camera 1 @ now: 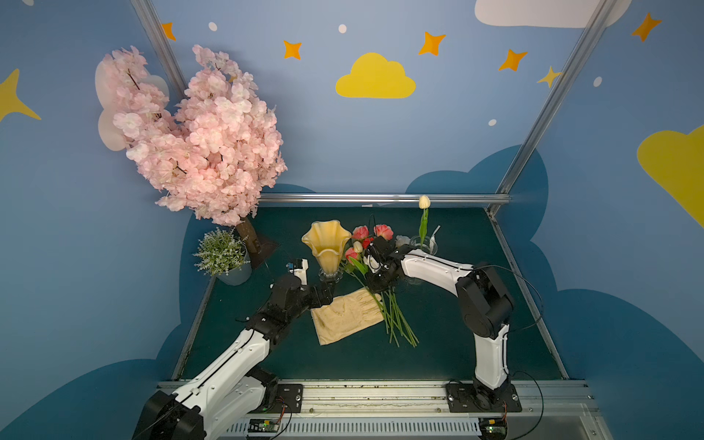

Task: Arrange the flowers in different vases according to their variety
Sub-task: Pick up the flower at the center of the board, then insert the flower into the vase.

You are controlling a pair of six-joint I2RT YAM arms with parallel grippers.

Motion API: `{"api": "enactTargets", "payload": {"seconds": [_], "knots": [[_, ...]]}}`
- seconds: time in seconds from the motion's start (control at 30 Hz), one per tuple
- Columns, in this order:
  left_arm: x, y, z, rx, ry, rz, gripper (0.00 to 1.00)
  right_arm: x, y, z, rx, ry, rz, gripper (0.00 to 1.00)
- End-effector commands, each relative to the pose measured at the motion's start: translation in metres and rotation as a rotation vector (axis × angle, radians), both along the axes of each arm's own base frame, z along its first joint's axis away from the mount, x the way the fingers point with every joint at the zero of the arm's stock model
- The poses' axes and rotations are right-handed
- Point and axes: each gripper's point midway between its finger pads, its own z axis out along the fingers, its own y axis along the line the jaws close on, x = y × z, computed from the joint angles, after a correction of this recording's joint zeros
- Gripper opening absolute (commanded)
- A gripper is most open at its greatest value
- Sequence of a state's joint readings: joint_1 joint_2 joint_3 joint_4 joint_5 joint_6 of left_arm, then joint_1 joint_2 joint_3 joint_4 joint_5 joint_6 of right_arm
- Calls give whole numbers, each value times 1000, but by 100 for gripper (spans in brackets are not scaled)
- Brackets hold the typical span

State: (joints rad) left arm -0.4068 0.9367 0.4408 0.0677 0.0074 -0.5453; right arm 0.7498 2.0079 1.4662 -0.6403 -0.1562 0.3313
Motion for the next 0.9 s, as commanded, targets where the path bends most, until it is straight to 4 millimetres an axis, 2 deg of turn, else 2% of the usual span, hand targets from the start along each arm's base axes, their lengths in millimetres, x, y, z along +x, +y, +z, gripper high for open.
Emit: {"api": "enactTargets", "payload": {"seconds": [0.0, 0.17, 0.37, 0.5, 0.57, 0.63, 0.87], "knots": [[-1, -1, -4, 10, 2, -10, 99, 2, -1, 13, -5, -32, 2, 0], [-2, -1, -3, 7, 0, -11, 99, 5, -4, 51, 49, -136, -11, 0], [-2, -1, -3, 4, -4, -11, 99, 4, -9, 119, 209, -325, -25, 0], [-2, -2, -3, 1, -5, -19, 99, 4, -21, 166, 298, -475, -49, 0], [-3, -7, -2, -5, -8, -44, 99, 7, -33, 189, 319, -554, -99, 0], [-5, -13, -1, -16, -12, -83, 99, 13, -52, 211, 317, -653, -180, 0], [-7, -37, -3, -9, -12, -179, 99, 22, -116, 302, 355, -1032, -299, 0]]}}
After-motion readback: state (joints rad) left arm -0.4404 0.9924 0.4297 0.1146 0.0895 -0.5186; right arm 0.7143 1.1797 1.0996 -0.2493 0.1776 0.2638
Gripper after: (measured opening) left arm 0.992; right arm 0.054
